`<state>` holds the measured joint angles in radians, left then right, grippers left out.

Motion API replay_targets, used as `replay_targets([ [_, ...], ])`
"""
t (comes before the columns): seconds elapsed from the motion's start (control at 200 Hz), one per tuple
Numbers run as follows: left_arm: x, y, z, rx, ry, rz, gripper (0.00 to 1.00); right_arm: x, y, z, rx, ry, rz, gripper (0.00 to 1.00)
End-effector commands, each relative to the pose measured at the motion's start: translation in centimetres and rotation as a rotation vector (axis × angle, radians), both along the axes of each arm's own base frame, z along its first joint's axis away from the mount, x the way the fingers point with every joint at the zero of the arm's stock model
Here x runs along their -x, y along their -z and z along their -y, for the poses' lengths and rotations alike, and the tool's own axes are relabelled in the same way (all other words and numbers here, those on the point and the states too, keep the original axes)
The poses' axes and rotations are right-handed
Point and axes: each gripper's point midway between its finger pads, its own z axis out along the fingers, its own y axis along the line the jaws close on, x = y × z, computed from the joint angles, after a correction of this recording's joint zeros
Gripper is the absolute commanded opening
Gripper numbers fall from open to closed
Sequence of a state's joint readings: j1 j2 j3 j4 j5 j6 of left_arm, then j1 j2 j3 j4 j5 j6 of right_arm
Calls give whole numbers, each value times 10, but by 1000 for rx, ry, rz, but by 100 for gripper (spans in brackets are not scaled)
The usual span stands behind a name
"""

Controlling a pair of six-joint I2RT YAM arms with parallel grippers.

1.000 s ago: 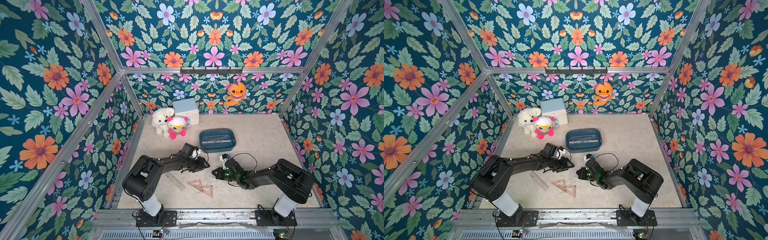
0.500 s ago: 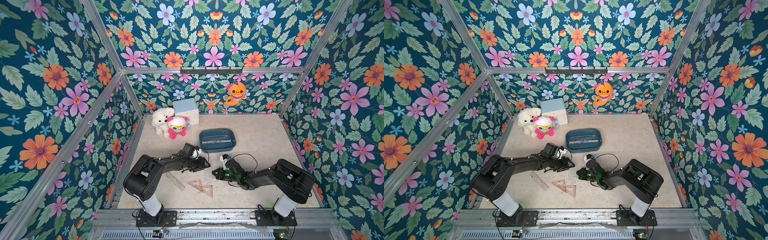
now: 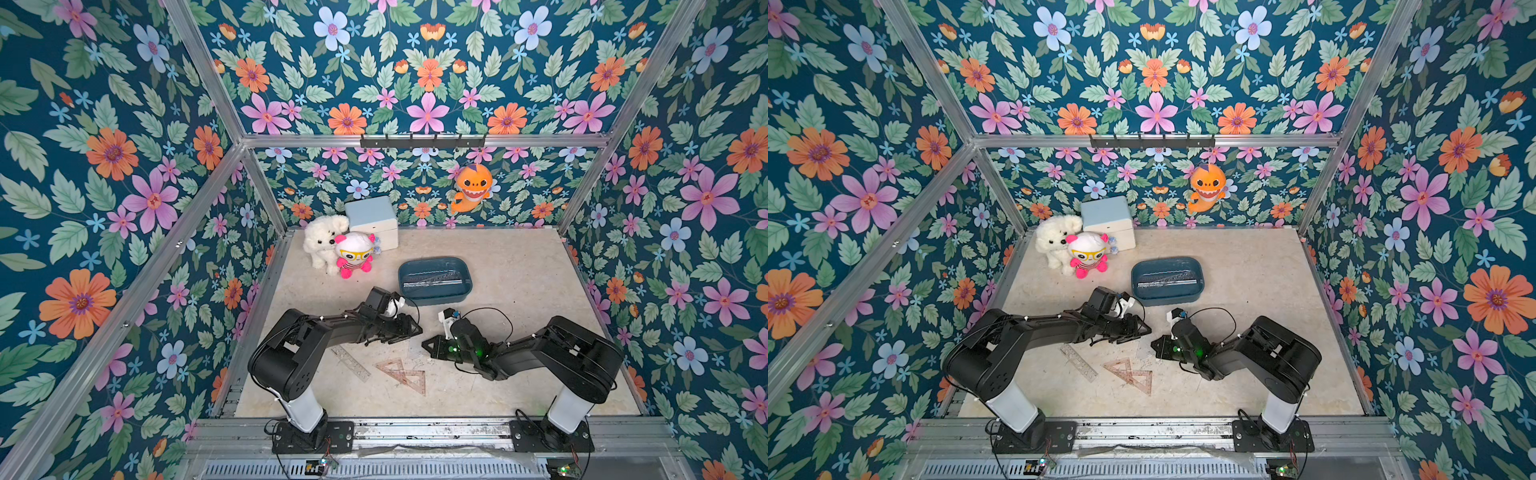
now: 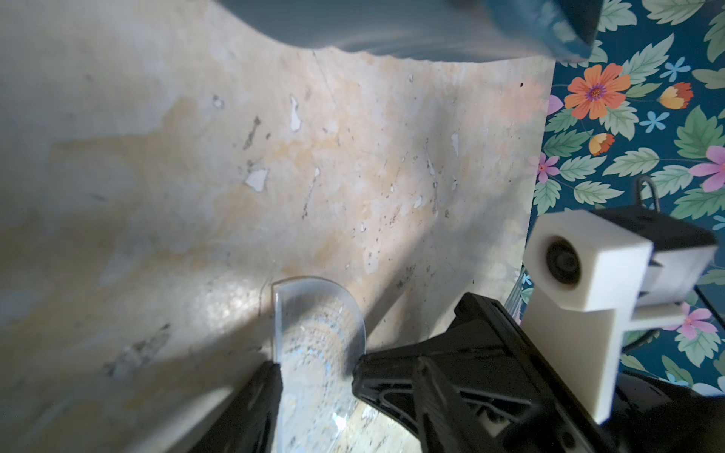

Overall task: Put the scattered rulers into the storage box
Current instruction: Pick up the ruler from the center of the board.

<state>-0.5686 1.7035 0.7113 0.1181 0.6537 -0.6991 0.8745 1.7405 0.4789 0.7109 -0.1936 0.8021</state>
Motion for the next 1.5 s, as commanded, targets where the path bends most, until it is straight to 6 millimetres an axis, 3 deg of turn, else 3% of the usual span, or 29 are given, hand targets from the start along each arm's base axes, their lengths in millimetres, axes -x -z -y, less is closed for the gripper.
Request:
replay_targets([
  [0.0, 24, 44, -46, -262, -67, -125, 60, 22, 38, 29, 151, 9, -117, 0],
  [0.28, 14, 36, -52, -278, -81, -99, 60, 23, 40, 31, 148, 13, -119, 0],
  [0.655, 15, 37, -54, -284, -86, -102, 61, 26, 43, 34, 146, 15, -123, 0],
  [1.2, 31, 52, -41, -252, -52, -149, 61, 26, 48, 31, 139, 10, -130, 0],
  [1.38, 34, 52, -38, -242, -41, -149, 50, 26, 49, 30, 139, 10, -134, 0],
  [1.495, 35, 53, -39, -248, -38, -149, 34, 25, 46, 30, 134, 11, -130, 0],
])
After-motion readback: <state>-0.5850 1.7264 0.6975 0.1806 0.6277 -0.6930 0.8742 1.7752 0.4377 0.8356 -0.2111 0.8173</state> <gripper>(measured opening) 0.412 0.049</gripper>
